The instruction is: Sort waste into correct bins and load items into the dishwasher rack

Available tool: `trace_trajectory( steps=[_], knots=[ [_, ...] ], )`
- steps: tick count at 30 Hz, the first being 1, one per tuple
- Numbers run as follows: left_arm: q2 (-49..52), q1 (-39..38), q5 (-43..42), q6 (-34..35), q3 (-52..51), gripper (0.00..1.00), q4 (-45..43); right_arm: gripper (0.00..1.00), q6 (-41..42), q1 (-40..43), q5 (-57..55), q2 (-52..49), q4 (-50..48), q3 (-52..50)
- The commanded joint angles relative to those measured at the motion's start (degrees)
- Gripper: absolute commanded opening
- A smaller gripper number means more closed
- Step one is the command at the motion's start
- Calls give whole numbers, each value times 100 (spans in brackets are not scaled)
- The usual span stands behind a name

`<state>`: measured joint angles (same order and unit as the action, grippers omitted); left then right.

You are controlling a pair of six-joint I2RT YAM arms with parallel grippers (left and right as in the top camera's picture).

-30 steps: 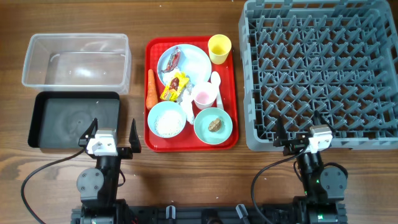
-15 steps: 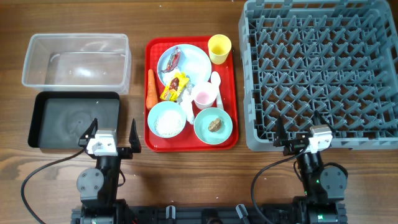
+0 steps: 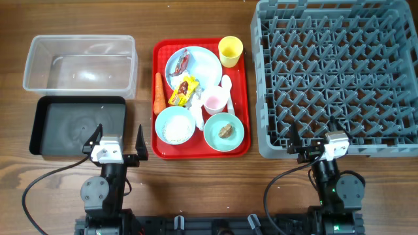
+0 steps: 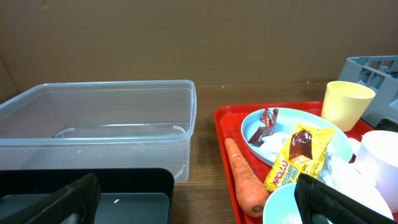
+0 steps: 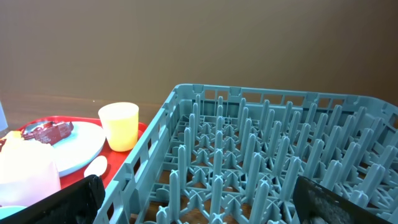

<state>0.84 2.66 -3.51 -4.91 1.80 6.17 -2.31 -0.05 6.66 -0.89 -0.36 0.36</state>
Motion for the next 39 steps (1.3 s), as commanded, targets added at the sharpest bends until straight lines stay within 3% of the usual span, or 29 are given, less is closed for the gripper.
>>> trace_trajectory(
  steps=[1, 13, 17, 23, 32, 39],
  knots=[
    [-50, 20, -48, -83, -59, 100, -26, 100, -57, 28, 92, 46, -17, -7],
    [-50, 20, -44, -92, -59, 100, -28, 100, -55, 28, 92, 46, -17, -7],
    [-50, 20, 448, -109, -59, 100, -39, 100, -57, 28, 90, 46, -20, -7],
    [-50, 20, 444, -109, -59, 100, -92, 100, -55, 28, 90, 46, -17, -7],
    [-46, 20, -1530, -46, -59, 100, -173, 100, -55, 28, 90, 46, -17, -7],
    [-46, 20, -2586, 26, -50, 100, -437, 100, -55, 28, 90, 46, -17, -7]
  ],
)
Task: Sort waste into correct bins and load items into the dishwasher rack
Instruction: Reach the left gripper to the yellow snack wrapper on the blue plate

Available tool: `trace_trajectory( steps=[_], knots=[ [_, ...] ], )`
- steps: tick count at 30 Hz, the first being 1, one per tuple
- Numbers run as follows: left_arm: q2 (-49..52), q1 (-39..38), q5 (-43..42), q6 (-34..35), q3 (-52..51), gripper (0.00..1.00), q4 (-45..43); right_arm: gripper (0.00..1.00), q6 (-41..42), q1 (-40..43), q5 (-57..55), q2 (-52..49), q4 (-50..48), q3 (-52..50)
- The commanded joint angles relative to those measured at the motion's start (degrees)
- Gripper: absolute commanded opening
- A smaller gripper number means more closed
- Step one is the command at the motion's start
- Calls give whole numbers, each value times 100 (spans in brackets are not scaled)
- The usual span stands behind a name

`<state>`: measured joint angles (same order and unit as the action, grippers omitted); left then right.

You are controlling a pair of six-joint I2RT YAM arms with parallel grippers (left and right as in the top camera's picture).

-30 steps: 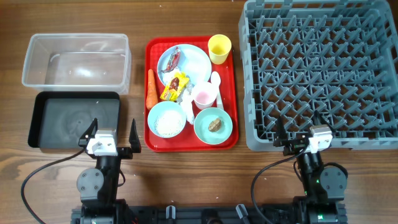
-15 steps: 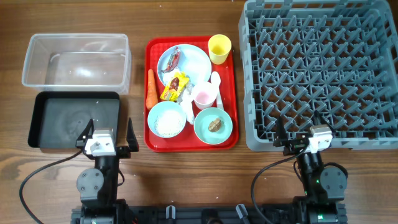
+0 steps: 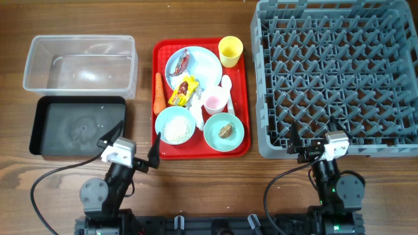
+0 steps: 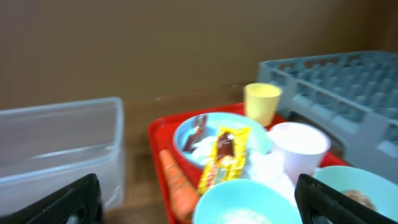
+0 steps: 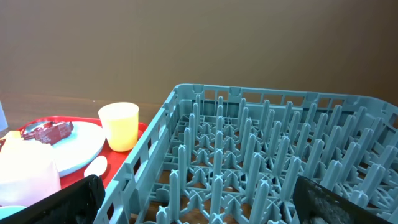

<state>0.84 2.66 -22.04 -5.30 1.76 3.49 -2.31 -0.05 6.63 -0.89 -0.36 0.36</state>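
Observation:
A red tray [image 3: 241,98] holds a blue plate [image 3: 204,60] with a dark wrapper [image 3: 182,62], a yellow snack packet [image 3: 183,91], a carrot [image 3: 159,92], a yellow cup [image 3: 230,50], a pink cup [image 3: 213,101], a white spoon [image 3: 227,85] and two teal bowls, one with rice [image 3: 175,125] and one with a brown scrap [image 3: 224,131]. My left gripper [image 3: 132,147] stands open near the tray's front left corner, facing the rice bowl [image 4: 245,202]. My right gripper [image 3: 315,138] is open at the front edge of the grey-blue dishwasher rack [image 3: 392,26].
A clear plastic bin [image 3: 80,62] stands at the back left, with a black bin [image 3: 78,124] in front of it. The rack [image 5: 261,162] fills the right side of the table.
My left gripper has turned and shifted right, from in front of the black bin toward the tray. It remains open. The right arm has not moved.

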Motion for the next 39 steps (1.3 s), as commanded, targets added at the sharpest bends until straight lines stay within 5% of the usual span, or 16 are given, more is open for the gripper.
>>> trace_trajectory(
  steps=[1, 14, 21, 32, 39],
  knots=[
    [-46, 20, -730, 229, -20, 100, -210, 100, -57, 28, 94, 46, -20, -7],
    [308, 20, -815, 1499, 1453, 100, -96, 100, -57, 28, 94, 46, -17, -7],
    [2011, 20, -1399, 1502, 2761, 100, 400, 100, -55, 28, 92, 46, -20, -7],
    [5469, -17, -2398, 1497, 5508, 100, 3115, 100, -57, 28, 94, 46, -17, -7],
    [6603, -330, -2396, 1495, 5589, 100, 2828, 100, -57, 28, 92, 46, -17, -7]
  ],
)
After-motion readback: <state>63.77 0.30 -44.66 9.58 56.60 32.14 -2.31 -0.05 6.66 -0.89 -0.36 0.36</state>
